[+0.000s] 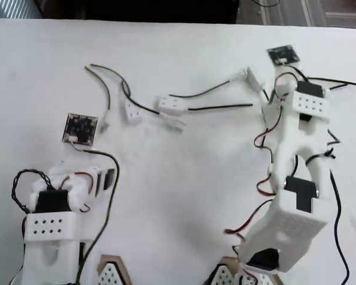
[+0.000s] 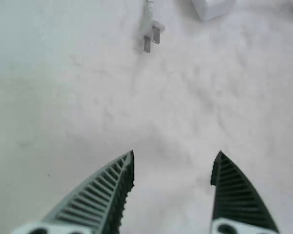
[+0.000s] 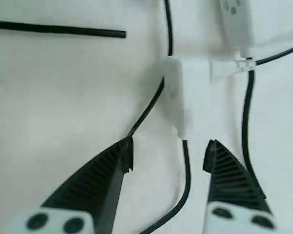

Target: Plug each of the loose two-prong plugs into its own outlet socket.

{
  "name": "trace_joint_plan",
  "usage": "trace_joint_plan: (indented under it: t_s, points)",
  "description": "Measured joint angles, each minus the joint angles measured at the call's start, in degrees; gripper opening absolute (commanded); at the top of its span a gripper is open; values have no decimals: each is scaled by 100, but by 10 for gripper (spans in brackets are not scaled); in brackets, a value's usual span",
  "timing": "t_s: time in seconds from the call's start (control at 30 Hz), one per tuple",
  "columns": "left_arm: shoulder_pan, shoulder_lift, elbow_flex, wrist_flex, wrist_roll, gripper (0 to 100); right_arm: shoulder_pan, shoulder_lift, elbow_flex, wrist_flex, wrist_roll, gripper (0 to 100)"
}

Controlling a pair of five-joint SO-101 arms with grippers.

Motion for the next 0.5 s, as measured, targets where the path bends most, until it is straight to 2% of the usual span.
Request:
trace_joint_plan:
  t_s: [0.2,0.5]
  points:
    - [0,0,0,0,0,264,-659,0,-176,1134,-26,225]
    - [0,0,0,0,0,264,-2004,0,-211,1160,-615,226]
